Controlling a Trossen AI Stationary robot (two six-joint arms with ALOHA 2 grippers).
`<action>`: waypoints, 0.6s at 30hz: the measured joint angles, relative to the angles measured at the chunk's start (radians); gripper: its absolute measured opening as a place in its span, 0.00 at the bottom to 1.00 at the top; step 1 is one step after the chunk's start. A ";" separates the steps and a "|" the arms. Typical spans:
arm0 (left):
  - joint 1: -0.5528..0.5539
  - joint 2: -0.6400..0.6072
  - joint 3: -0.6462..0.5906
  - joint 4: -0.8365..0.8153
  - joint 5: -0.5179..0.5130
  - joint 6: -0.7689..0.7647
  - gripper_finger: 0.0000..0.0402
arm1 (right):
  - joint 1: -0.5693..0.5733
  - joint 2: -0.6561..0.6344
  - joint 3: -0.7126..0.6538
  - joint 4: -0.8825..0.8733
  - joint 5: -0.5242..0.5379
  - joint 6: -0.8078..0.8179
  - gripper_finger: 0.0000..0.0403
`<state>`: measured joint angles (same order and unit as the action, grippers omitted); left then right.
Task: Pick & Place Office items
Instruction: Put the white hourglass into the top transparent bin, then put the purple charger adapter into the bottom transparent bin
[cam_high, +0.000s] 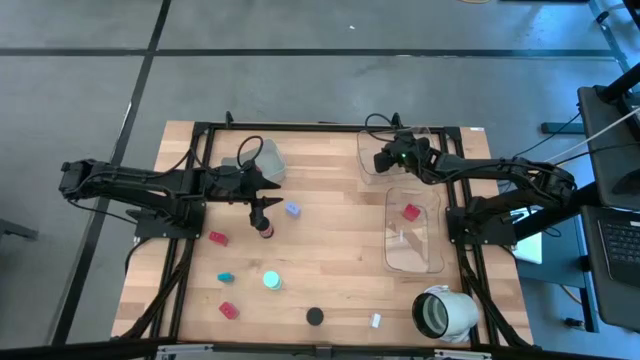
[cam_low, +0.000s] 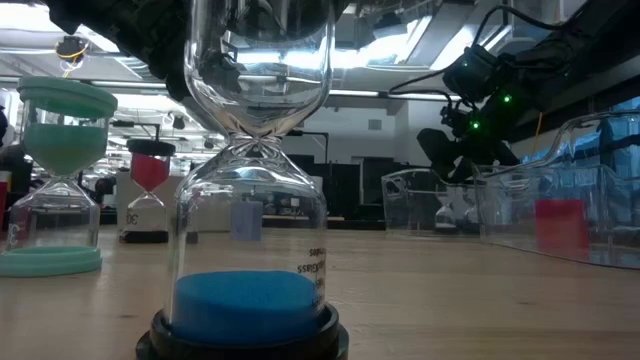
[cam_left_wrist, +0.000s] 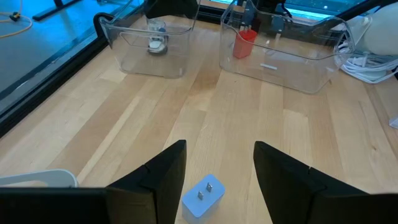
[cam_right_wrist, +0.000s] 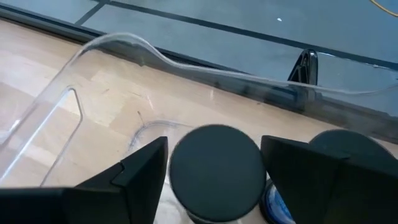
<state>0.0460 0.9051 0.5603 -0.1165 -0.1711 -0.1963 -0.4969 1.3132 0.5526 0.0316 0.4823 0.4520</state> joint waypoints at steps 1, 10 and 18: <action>0.000 0.000 0.000 0.000 0.000 0.000 0.46 | 0.000 0.000 0.000 0.007 0.000 -0.003 0.64; 0.000 0.000 0.000 0.000 0.000 -0.015 0.46 | 0.005 -0.015 0.069 -0.009 -0.004 -0.087 0.74; 0.000 0.005 0.000 0.003 0.044 0.020 0.47 | 0.054 -0.053 0.262 -0.322 -0.035 -0.074 0.82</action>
<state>0.0456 0.9096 0.5602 -0.1131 -0.1274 -0.1767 -0.4427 1.2598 0.8142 -0.2900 0.4475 0.3782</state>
